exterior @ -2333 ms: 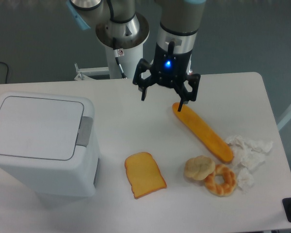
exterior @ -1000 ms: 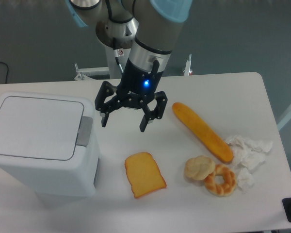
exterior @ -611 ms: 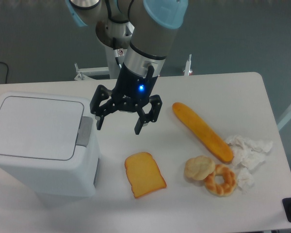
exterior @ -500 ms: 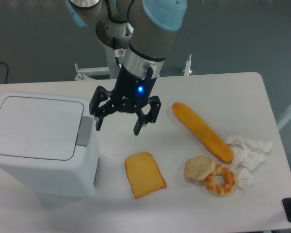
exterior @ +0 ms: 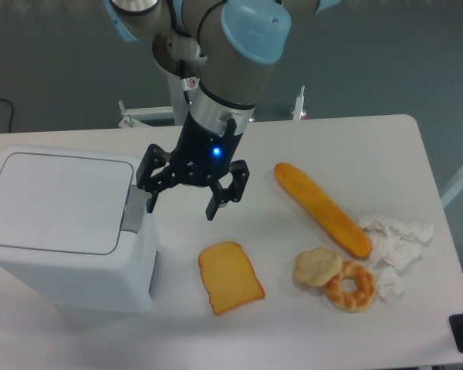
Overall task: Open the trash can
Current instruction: 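Lower the gripper finger against the grey tab of the trash can, then press the grey tab down so the white lid flips open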
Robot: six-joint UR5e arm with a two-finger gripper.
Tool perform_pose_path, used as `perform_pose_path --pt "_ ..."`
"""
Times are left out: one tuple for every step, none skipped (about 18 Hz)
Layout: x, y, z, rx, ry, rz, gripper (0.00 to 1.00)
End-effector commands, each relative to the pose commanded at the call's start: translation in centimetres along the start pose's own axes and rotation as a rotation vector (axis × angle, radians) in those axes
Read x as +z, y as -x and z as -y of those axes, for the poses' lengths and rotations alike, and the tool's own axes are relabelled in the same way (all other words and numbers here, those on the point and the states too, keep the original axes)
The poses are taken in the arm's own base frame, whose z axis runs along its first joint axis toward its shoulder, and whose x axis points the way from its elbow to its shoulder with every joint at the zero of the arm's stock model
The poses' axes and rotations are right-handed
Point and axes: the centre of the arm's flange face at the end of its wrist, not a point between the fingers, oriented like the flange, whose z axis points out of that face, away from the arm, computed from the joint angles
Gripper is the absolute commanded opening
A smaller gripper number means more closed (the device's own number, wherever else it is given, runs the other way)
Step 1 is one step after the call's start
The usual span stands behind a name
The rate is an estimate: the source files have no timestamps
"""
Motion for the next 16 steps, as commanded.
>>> perform_pose_path --pt "0.1 0.0 0.0 -0.001 0.001 -0.002 1.0" --pt "0.4 0.0 -0.1 0.0 0.006 -0.002 1.0" --pt "0.6 -0.3 -0.2 0.004 0.011 -0.004 1.0" --pt "0.7 -0.3 -0.3 0.004 0.013 -0.005 1.0" --pt "0.7 -0.3 -0.3 0.004 0.013 -0.005 1.0" --pt "0.7 -0.3 -0.3 0.004 0.013 -0.005 1.0" --pt "0.7 -0.3 -0.3 0.004 0.013 -0.005 1.0" --pt "0.8 -0.2 -0.3 0.003 0.015 -0.006 1.0" --pt "1.1 -0.2 -0.3 0.003 0.019 -0.007 1.0" --pt "1.1 -0.2 -0.3 0.003 0.019 -0.007 1.0" --pt "1.1 -0.2 -0.3 0.003 0.019 -0.007 1.0" --pt "1.2 -0.4 -0.3 0.006 0.021 -0.008 1.0" --pt "1.2 -0.4 -0.3 0.006 0.021 -0.008 1.0" --pt "1.3 -0.3 -0.3 0.006 0.023 -0.008 1.0" --pt "1.3 -0.3 -0.3 0.006 0.023 -0.008 1.0" --pt "1.3 -0.3 -0.3 0.006 0.023 -0.008 1.0"
